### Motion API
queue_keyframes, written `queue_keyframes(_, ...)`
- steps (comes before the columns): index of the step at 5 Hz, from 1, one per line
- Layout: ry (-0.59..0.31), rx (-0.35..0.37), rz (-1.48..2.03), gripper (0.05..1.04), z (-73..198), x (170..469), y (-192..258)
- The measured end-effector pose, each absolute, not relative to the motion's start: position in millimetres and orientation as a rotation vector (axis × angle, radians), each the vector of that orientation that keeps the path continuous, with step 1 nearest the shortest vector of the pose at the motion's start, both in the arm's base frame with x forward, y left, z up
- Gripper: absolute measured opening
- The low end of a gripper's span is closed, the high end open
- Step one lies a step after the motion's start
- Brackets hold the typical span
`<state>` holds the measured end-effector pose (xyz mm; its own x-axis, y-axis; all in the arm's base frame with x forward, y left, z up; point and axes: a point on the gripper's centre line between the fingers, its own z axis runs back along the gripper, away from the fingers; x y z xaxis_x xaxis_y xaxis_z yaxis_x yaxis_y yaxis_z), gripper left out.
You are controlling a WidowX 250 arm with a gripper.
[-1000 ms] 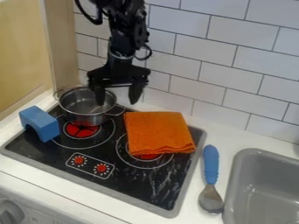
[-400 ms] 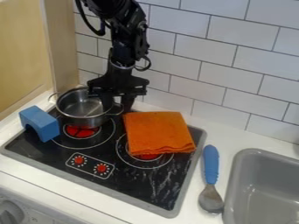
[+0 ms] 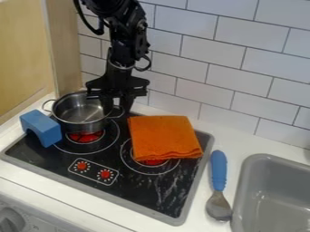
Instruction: Move the metal pot to the bottom right side of the stove
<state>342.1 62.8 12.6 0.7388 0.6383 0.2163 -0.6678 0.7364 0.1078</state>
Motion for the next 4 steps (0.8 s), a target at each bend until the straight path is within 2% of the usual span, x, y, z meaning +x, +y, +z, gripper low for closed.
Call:
queue_keyframes(2, -0.165, 0.182, 0.723, 0.349, 12.2, 341.3, 62.8)
queue_keyframes(4, -0.221, 0.182, 0.729, 0.323, 34.2, 345.4, 64.0)
